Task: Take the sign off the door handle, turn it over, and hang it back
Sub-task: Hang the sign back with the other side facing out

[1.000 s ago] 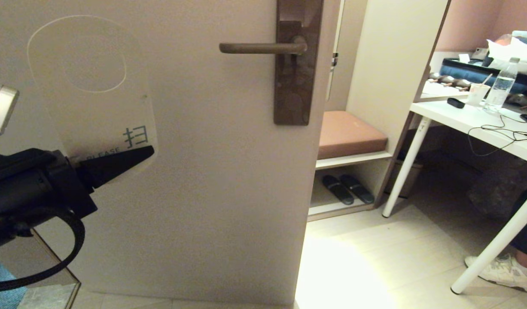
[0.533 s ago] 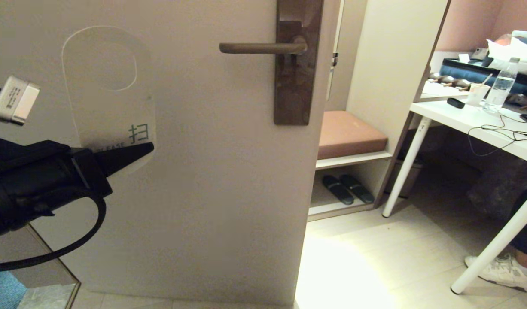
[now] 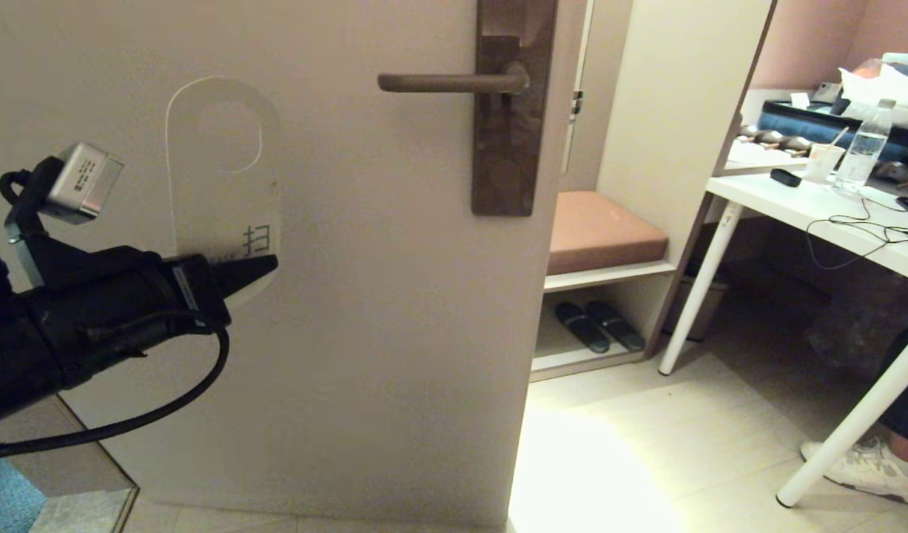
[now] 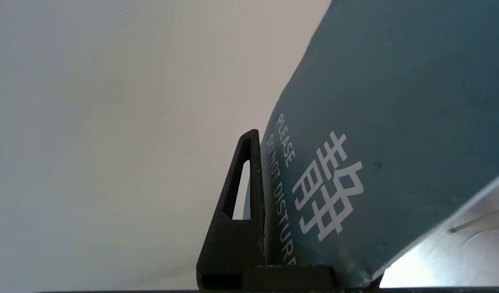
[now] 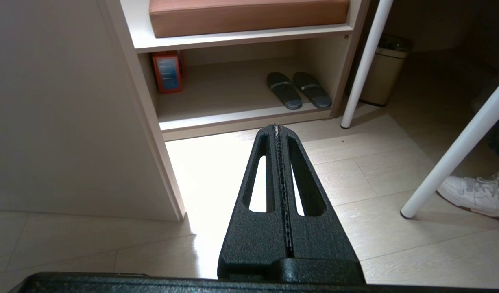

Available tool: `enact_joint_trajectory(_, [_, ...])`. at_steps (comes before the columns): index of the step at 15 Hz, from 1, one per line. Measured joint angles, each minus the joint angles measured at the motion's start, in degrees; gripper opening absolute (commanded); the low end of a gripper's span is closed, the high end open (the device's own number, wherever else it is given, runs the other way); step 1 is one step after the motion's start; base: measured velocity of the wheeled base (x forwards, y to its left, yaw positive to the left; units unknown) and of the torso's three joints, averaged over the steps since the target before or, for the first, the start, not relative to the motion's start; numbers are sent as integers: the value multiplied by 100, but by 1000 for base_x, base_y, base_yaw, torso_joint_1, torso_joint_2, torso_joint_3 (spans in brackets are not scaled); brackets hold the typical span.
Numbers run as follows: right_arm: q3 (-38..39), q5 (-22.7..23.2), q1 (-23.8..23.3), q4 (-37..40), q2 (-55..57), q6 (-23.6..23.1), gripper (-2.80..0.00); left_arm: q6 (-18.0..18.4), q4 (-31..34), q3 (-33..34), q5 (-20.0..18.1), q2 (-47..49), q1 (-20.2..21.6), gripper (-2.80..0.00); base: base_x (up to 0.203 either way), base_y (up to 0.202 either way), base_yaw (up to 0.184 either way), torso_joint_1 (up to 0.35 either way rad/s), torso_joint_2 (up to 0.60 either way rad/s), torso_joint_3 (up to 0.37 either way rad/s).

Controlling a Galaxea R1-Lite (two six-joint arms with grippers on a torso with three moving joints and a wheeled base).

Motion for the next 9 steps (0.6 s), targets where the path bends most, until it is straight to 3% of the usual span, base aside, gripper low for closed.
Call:
enact_joint_trajectory(3, [0, 0, 0, 0, 0, 2, -280, -297, 360, -482, 172, 127, -140, -280, 0, 0, 0, 0, 0, 0])
enact_joint_trajectory(9, [0, 0, 0, 0, 0, 2, -280, -349, 939, -1099, 275, 332, -286, -280, 0, 0, 0, 0, 0, 0])
